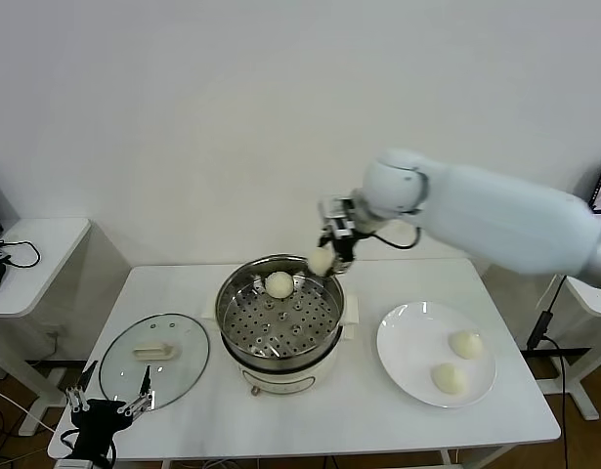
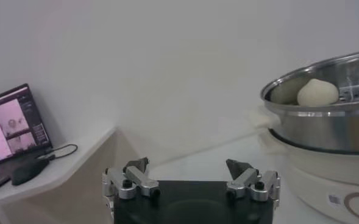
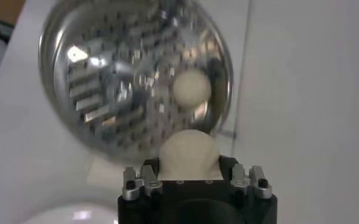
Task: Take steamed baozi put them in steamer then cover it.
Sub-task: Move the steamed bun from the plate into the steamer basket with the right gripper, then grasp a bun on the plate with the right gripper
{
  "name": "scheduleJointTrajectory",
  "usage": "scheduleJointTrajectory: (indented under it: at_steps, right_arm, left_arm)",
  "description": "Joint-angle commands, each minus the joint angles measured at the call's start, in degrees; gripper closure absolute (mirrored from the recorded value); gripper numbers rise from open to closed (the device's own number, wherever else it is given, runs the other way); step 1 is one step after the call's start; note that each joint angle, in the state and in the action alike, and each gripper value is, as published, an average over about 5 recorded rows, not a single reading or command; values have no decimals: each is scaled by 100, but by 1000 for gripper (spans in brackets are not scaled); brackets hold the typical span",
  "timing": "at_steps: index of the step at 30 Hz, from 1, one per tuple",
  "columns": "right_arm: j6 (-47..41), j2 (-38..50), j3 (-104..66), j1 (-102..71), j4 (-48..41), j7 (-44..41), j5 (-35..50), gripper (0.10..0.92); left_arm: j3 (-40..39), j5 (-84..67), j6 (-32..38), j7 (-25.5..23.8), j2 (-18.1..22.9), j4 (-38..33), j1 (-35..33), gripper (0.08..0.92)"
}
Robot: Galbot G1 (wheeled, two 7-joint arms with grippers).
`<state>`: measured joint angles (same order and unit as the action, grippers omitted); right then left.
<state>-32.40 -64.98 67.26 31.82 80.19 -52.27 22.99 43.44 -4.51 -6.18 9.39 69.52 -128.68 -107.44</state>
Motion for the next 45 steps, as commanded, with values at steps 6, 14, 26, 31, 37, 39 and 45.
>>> scheduleJointTrajectory:
  at_steps: [6,14,26,31,37,39,45]
  right_arm:
    - [-542,-1684,152,-672,-922,357,341,408]
    - [-611,-2137,125,-946,-1364,470,173,408]
    - [-608,-2207,136,-1121,-1674,500,-122,406]
    - [-614,-2160,106,-1069,-1644,461,-130,341]
    - [-490,-1686,82,-542,-1160,-19,-160,214]
    - [-368,-1399,129,-238,-922,-244,-209,206]
    - [71,-174,423,634,85,-802,-478,202]
  left_arm:
    - [85,-1,0,0,56,-76,-13,177]
    - [91,6,10,6,99,-101,-33,177]
    - [68,13,12,8,121,-124,-17,177]
    - [51,16,11,8,124,-133,-11,177]
    - [47,17,9,7,117,-144,-16,177]
    - [39,17,7,5,113,-153,-15,177]
    - [7,16,-14,-9,64,-215,-6,177]
